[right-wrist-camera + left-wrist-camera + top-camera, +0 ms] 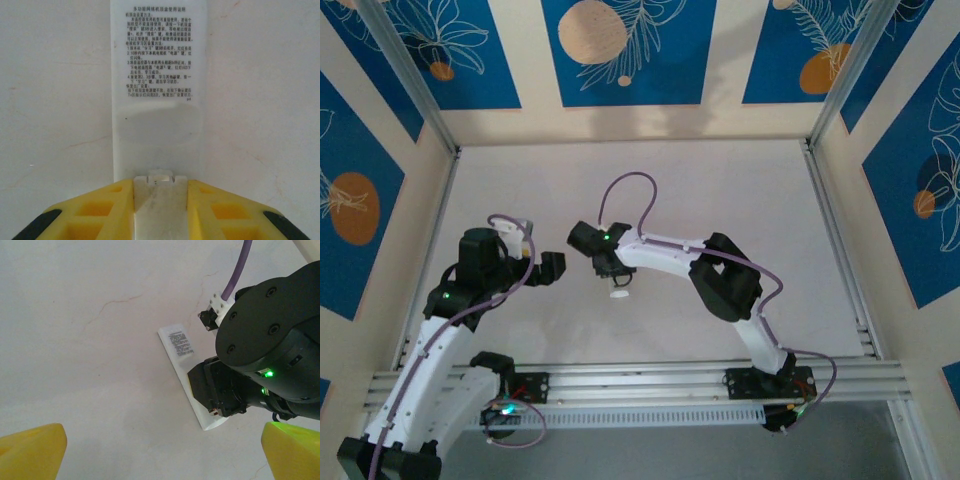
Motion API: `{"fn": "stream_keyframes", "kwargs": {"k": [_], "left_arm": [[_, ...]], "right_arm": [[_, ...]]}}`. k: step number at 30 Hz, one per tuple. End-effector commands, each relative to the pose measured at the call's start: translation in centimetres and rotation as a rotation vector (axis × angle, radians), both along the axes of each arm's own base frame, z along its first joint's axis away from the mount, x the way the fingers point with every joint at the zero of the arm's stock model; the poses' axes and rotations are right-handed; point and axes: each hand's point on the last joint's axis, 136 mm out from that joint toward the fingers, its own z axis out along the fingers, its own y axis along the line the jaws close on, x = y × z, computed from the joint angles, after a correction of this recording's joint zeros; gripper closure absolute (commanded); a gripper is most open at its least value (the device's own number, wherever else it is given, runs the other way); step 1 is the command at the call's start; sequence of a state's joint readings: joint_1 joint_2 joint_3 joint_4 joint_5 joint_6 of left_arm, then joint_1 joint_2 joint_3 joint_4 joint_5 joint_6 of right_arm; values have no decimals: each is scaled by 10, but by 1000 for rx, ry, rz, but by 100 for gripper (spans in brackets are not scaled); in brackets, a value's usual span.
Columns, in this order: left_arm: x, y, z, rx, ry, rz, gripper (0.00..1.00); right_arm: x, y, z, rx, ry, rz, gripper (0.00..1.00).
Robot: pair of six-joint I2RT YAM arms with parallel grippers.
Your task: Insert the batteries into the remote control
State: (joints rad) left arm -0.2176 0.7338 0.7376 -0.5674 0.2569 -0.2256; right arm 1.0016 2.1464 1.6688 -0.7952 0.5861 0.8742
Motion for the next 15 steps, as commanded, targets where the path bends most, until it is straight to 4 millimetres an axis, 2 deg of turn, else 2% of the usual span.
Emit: {"fn": "stream_keyframes", "kwargs": {"k": [1,15], "left_arm": [[-2,4,-4,10,3,4,0],[-2,4,-4,9,2,3,0]], "right_arm": [[-12,-1,4,2,37,-7,70],[-19,-2,2,-1,61,-4,70]]}}
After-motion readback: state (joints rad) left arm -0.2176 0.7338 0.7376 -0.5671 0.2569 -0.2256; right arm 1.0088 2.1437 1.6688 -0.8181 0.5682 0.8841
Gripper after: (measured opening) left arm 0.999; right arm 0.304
